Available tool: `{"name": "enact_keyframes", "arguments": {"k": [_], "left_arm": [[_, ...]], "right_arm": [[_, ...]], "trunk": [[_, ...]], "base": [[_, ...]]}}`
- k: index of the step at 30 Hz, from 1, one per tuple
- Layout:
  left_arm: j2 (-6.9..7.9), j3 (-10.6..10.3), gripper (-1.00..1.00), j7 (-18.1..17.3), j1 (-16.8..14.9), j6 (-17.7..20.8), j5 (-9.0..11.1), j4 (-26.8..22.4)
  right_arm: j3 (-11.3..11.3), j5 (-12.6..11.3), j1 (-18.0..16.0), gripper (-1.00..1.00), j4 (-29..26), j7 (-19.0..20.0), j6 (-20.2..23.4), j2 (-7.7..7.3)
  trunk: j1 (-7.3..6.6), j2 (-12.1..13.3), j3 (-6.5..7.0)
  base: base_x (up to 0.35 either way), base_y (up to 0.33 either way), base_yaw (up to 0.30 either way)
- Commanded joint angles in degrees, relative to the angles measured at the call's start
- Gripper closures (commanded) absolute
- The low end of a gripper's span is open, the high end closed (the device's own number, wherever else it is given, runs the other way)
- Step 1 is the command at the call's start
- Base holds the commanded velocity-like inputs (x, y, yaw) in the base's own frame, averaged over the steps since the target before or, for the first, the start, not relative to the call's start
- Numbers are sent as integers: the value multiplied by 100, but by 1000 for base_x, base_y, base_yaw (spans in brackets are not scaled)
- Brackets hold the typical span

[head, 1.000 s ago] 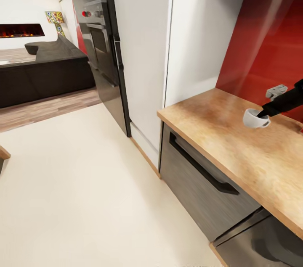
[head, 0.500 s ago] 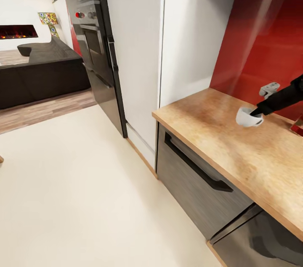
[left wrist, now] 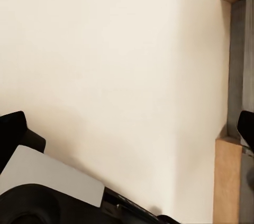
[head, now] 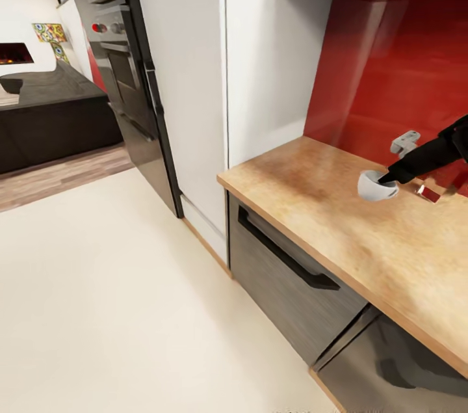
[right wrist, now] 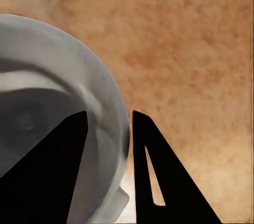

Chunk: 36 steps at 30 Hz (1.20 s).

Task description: Set up a coffee station on the kitchen countertop: keep the coffee maker on the countertop, move the bottle of coffee from the kitchen shelf to the counter next to the coffee maker, place a paper coffee filter on top of the coffee maker, put the saucer next to the coffee maker with the coffee cup on the saucer, and place the electric kettle next to the coffee maker.

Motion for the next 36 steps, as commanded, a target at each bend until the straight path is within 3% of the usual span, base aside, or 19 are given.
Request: {"name": "enact_keyframes", "arguments": {"k": [1, 14, 36], "left_arm": [[2, -15, -100, -4, 4, -21, 14, -8], [2, -22, -100, 0, 4, -21, 14, -13], [2, -22, -100, 0, 4, -21, 14, -9]], "right_arm": [[12, 56, -8, 100, -5, 65, 48, 0], [10, 54, 36, 100, 11, 65, 40, -6], [7, 50, 40, 100, 22, 67, 39, -3]], "trunk": [[0, -3, 1], [0, -3, 33], [0, -3, 161]], "base": [[-81, 0, -186], [-239, 0, -88], [-11, 0, -222]]}}
